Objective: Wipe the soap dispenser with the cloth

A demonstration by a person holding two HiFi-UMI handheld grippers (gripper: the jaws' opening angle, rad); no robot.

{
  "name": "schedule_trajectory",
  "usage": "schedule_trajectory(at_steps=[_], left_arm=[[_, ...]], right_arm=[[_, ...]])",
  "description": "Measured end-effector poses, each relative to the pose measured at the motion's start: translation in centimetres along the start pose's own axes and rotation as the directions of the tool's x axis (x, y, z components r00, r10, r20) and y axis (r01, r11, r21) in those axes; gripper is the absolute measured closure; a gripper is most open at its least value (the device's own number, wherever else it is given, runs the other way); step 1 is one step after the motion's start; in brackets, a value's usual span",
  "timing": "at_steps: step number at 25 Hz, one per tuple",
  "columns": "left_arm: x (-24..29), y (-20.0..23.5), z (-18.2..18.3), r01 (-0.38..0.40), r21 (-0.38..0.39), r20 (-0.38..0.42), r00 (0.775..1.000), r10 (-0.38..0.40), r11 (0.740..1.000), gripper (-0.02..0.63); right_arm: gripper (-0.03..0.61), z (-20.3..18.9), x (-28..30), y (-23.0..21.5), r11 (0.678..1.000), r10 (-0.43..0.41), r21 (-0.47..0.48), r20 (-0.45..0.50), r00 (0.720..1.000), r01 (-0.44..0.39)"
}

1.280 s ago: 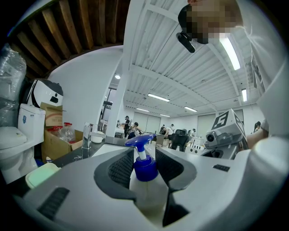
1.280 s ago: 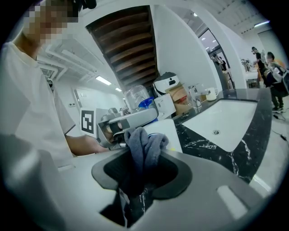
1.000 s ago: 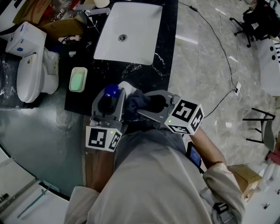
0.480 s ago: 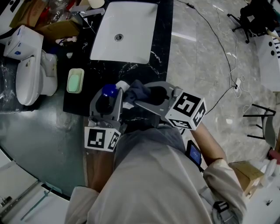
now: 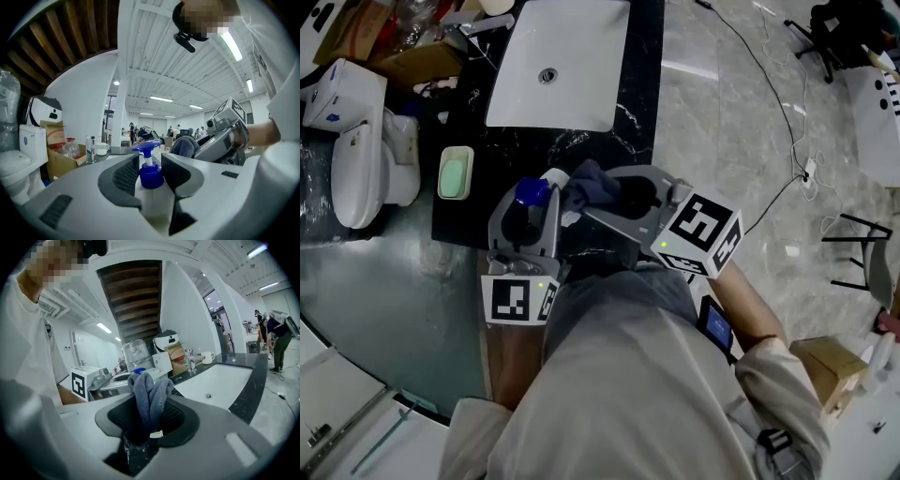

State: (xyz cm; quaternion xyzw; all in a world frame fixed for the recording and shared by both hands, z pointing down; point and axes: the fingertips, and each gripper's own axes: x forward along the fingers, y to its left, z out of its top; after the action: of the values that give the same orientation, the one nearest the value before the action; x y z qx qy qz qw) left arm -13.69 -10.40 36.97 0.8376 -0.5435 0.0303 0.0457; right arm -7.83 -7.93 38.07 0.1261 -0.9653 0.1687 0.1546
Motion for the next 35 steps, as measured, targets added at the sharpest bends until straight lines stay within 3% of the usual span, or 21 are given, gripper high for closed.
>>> schedule_trajectory(at_steps=[3,10,20,35], left_arm=[[0.4,-0.2,0.5,-0.003,0.052,0.014,1.0,0.002,0.999,0.469],[1.3,-0.1,-0.1,0.005,0.03,0.004,1.0,-0.005,1.0,0.469],[1.3,-1.2,-1.1,0.016,0.013,-0.029,0.999,-0.016,1.0,0.469],[-0.3,-1.0,-0.7,0.041,-0.06,0.007,0.999,-0.041,0.997,0.468]], right_arm=[[0.449,0.4,-0.2,-0.4,1.0,-0.016,-0.004,0.019,1.0,0.016],[0.449,-0.9,0.2,-1.9,0.998,-0.035,0.057,0.034,0.999,0.033],[0.451,-5.0,0.7,-3.6,0.992,-0.059,0.11,-0.041,0.997,0.064],[0.451,-8.0,0.7,-4.8,0.985,-0.076,0.145,-0.107,0.991,0.091]])
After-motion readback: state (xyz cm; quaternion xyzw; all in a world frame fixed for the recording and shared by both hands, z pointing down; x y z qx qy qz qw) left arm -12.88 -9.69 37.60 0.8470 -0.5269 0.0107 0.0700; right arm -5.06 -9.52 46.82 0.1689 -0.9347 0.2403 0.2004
